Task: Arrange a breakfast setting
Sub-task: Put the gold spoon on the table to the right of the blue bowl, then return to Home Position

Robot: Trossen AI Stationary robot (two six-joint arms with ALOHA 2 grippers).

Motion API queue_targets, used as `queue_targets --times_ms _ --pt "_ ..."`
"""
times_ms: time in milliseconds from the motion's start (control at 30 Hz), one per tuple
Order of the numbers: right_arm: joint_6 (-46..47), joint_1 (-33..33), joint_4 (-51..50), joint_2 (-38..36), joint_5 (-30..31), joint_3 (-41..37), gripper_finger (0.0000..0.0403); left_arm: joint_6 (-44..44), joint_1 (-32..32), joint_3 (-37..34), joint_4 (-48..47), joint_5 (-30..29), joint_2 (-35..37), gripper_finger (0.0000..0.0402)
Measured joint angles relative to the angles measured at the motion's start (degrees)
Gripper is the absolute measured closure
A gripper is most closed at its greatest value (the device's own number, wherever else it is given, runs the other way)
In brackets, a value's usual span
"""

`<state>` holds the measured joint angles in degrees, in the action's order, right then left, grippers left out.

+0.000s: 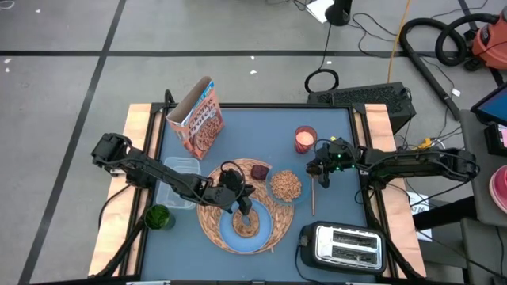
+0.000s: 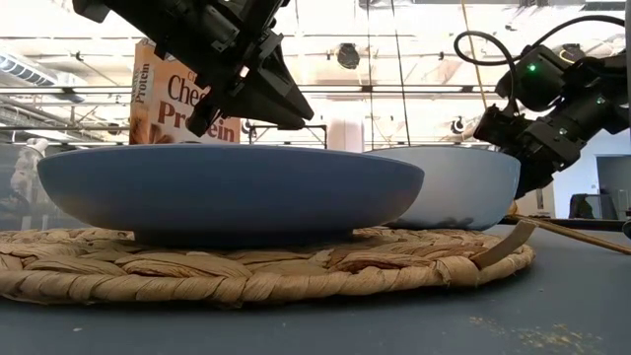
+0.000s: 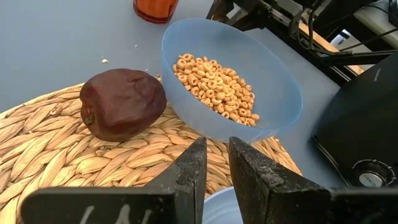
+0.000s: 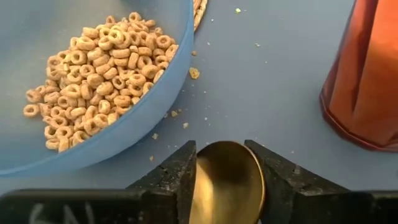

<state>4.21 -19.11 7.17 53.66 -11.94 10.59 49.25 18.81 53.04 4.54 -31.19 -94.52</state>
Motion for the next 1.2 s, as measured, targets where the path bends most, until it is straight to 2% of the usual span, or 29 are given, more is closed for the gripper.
queue_targets --times_ms 267,467,900,1033,1200 --pt "-0.7 0.0 0.3 0.0 0.3 0.1 0.023 0.0 0.0 0.0 0.0 0.0 0.0 0.0329" --pt "-0.8 0.0 0.5 -0.1 3.2 0.1 0.0214 0.0 0.0 0.0 0.0 0.0 0.0 0.0329" --pt "-0.6 0.0 0.7 -1.1 2.7 0.2 0.0215 0.0 0.0 0.0 0.0 0.0 0.0 0.0329" --pt "-0.6 0.0 -0.5 -4.1 2.6 0.2 0.0215 -0.2 0.0 0.0 0.0 0.2 0.0 0.0329" --pt "-0.6 0.0 -4.1 -9.1 2.5 0.2 0.0216 -4.9 -0.2 0.0 1.2 2.8 1.5 0.0329"
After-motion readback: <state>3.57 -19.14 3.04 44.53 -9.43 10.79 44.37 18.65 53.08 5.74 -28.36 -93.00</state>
